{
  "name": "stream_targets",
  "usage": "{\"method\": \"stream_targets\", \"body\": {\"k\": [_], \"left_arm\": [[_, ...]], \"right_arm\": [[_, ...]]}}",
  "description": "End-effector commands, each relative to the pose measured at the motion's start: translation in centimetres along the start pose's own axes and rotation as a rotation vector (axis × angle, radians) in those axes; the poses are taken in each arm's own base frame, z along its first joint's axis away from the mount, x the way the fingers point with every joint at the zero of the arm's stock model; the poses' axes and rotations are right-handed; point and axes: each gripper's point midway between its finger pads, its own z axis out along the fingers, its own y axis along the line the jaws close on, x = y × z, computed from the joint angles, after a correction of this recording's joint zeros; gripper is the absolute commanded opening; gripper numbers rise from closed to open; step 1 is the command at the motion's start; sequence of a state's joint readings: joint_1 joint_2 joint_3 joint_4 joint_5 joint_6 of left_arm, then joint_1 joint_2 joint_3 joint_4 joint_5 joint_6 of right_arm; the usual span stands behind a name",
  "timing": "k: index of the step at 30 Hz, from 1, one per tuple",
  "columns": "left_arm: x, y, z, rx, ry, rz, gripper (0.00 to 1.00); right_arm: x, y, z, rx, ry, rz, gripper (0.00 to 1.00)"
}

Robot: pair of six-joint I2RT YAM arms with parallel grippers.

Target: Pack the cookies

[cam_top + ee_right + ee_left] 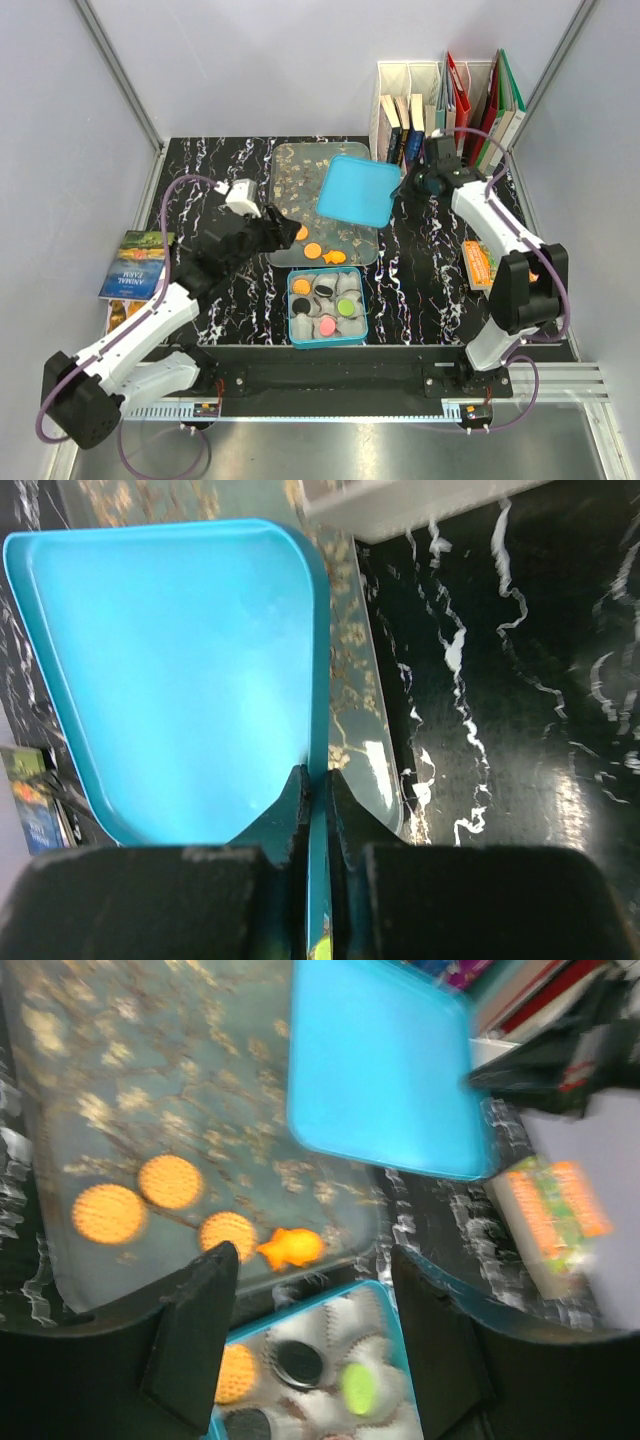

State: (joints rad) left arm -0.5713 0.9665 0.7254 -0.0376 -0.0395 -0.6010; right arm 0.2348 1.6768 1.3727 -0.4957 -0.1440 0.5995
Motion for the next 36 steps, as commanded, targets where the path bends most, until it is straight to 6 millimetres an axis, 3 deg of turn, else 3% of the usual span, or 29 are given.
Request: {"method": "stream_targets", "body": {"k": [1,6,8,9,11,12,14,15,17,20,25,29,36], "left_arm": [[-5.6,0.5,-0.6,-0.224,-0.194,0.335,0.66],[-7.8,0.5,-0.2,-0.385,-0.251,0.653,0.68],[-8.6,-0.5,0.0,-0.388,-0.319,0.726,0.7],[-7.5,-0.2,0.2,-0.424,-0.298,0.861,0.7],[-8.1,-1.5,0.3,-0.423,-0.374,0.921,0.71],[-6.9,-1.8,0.5,-0.419,-0.355,1.03,0.72],[-7.3,-3.2,0.2,-0.395,-0.438,1.056,0.73],[-6.2,-3.5,0.4,-0.371,-0.426,1.15,0.73],[-6.4,-4.5,0.0,-0.352,-0.494,1.174,0.74],[-3.8,-5.6,0.0,-0.283,-0.527,1.326,0.75],[-1.2,-8.4,-1.6,-0.195,-0.647,1.494,0.75],[2.1,-10.3,-1.1,-0.13,-0.65,1.648,0.73],[3.8,-12.0,0.3,-0.127,-0.683,1.74,0.71]], "right_arm": [[-3.2,0.8,-5.8,0.082,-0.088,-0.005,0.0],[-3.7,2.6,-7.8,0.048,-0.069,0.028,0.0],[-3.0,3.0,-8.3,0.035,-0.027,0.041,0.0],[-2.7,3.1,-8.4,0.031,-0.01,0.044,0.0],[-1.8,3.2,-8.8,0.02,0.03,0.048,0.0],[-1.7,3.2,-9.2,0.018,0.031,0.05,0.0],[-1.1,3.1,-9.6,0.01,0.043,0.046,0.0],[-1.1,3.3,-10.1,0.002,0.037,0.048,0.0],[-0.6,3.5,-10.4,-0.017,0.052,0.054,0.0],[0.1,3.8,-10.8,-0.043,0.079,0.064,0.0],[0.5,4.2,-11.3,-0.062,0.095,0.062,0.0],[0.9,3.9,-11.0,-0.056,0.111,0.055,0.0],[1.9,3.6,-11.4,-0.066,0.115,0.037,0.0]]}}
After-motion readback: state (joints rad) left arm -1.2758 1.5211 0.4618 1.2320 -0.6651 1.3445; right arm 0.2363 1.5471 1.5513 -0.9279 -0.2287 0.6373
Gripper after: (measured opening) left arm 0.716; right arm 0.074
